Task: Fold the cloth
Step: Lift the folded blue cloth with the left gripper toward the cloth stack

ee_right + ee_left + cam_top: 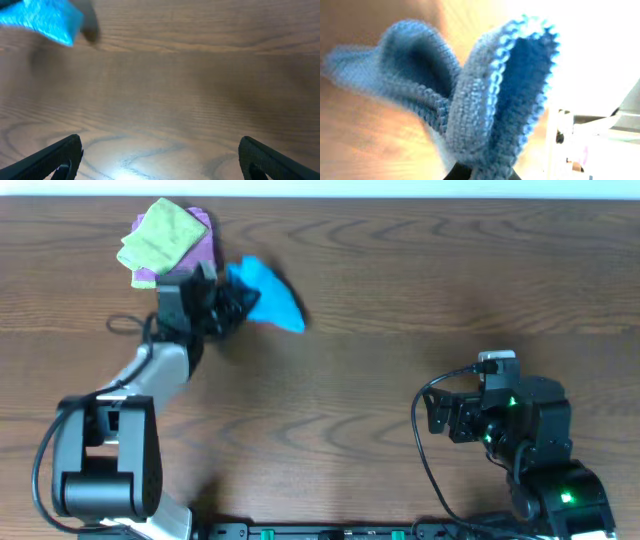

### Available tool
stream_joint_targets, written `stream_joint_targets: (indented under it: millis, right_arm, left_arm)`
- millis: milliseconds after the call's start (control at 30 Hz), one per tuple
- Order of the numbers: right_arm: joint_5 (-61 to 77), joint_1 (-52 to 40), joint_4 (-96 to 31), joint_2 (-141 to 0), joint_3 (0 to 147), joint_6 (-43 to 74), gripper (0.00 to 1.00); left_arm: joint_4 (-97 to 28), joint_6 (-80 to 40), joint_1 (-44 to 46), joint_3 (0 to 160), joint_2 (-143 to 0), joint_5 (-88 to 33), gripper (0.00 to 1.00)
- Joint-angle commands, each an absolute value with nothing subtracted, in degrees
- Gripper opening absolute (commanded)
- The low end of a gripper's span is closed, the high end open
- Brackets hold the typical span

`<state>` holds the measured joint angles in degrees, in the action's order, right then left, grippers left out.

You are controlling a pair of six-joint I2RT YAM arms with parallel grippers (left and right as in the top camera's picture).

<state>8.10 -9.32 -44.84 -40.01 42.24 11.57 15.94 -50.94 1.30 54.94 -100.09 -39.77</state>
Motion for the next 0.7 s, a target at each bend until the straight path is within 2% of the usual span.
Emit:
stream_joint_targets:
  millis: [0,233,433,667]
  right_arm:
    - [8.4,-8.9,-44.8,-39.7,41.9,12.4,0.99]
    - [8.4,-8.9,-44.8,-39.7,41.9,12.4,0.99]
    - [8.4,-8.9,-44.8,-39.7,41.9,12.4,0.99]
    - [8.4,-8.9,-44.8,-39.7,41.9,12.4,0.99]
  left_arm:
    - [10.7,-51.2,1.1,63.4,-100.3,-35.4,0.06]
    - [0.2,-47.2,-0.1,76.6,-100.5,-23.2,0.06]
    - [0.3,-46.9,-3.0,81.8,-101.7,-17.8,0.06]
    - [4.1,-46.7,-5.3,86.4,-108.8,-17.8,0.06]
